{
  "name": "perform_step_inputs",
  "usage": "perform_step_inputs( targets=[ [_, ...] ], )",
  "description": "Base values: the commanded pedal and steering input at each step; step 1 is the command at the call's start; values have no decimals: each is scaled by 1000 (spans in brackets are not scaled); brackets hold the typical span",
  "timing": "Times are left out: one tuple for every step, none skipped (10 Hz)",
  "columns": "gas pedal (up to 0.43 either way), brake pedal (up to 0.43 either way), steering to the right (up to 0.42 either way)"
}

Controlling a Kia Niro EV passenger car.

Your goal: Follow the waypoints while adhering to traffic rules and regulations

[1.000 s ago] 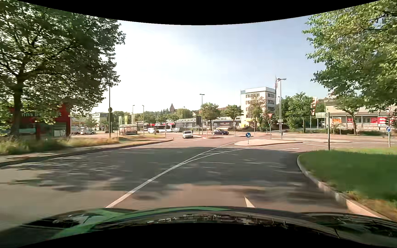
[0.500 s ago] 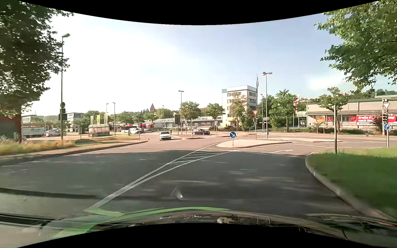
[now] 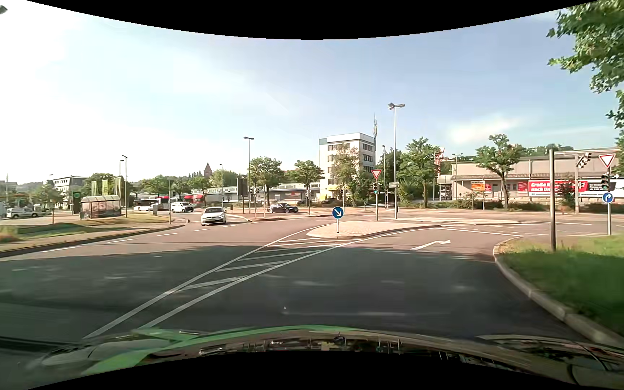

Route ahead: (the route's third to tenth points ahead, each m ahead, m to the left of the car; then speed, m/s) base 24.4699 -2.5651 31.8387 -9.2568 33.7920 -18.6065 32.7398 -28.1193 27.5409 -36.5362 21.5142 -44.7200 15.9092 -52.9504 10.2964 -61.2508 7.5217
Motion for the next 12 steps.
perform_step_inputs(
  targets=[
    [0,0,129],
    [0,0,134],
    [0,0,136],
    [0,0,139],
    [0,0,141],
    [0,0,146],
    [0,0,153],
    [0,0,159],
    [0,0,162],
    [0,0,165],
    [0,0,166],
    [0,0,166]
  ],
)
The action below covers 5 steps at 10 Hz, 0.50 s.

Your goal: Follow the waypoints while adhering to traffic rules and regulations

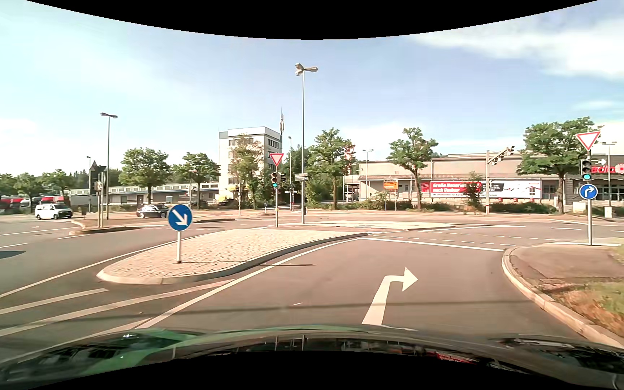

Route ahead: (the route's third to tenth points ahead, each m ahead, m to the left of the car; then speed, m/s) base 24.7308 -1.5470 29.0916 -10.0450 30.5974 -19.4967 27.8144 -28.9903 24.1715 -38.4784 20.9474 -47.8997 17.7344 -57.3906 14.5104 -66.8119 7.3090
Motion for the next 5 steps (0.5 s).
perform_step_inputs(
  targets=[
    [0,0,167],
    [0,0,170],
    [0,0,177],
    [0,0,184],
    [0,0,190]
  ],
)
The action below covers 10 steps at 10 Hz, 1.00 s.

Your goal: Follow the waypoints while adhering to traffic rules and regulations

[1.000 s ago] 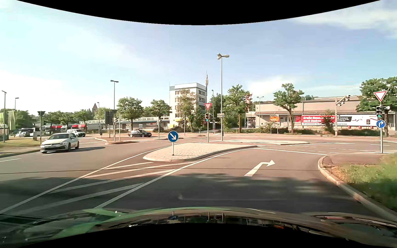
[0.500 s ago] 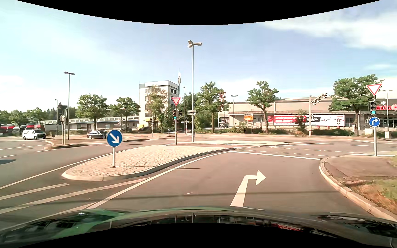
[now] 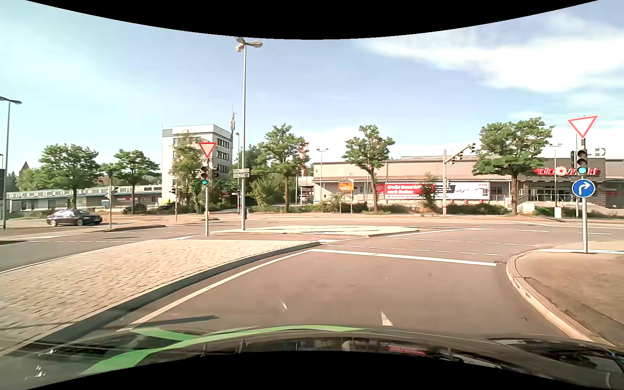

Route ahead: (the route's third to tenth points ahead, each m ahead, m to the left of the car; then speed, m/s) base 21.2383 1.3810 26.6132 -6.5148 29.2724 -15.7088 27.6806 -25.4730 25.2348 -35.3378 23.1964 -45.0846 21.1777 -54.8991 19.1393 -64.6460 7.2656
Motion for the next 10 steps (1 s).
perform_step_inputs(
  targets=[
    [0,0,194],
    [0,0,195],
    [0,0,195],
    [0,0,194],
    [0,0,194],
    [0,0,194],
    [0,0,195],
    [0,0,201],
    [0,0,207],
    [0,0,211]
  ],
)
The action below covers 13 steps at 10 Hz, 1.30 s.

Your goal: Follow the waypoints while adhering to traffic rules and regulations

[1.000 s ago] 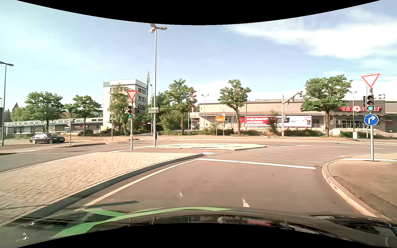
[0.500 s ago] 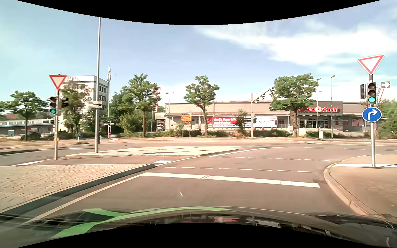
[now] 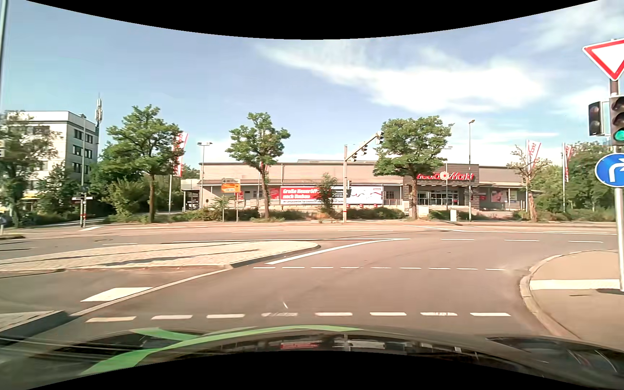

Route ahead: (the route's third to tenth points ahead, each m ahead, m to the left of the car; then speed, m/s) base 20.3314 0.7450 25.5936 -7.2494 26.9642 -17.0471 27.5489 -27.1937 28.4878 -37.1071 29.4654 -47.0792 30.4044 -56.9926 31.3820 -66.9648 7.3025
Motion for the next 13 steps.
perform_step_inputs(
  targets=[
    [0,0,215],
    [0,0,216],
    [8,0,217],
    [8,0,217],
    [28,0,217],
    [28,0,218],
    [28,0,220],
    [28,0,220],
    [28,0,221],
    [28,0,224],
    [28,0,229],
    [28,0,236],
    [28,0,243]
  ],
)
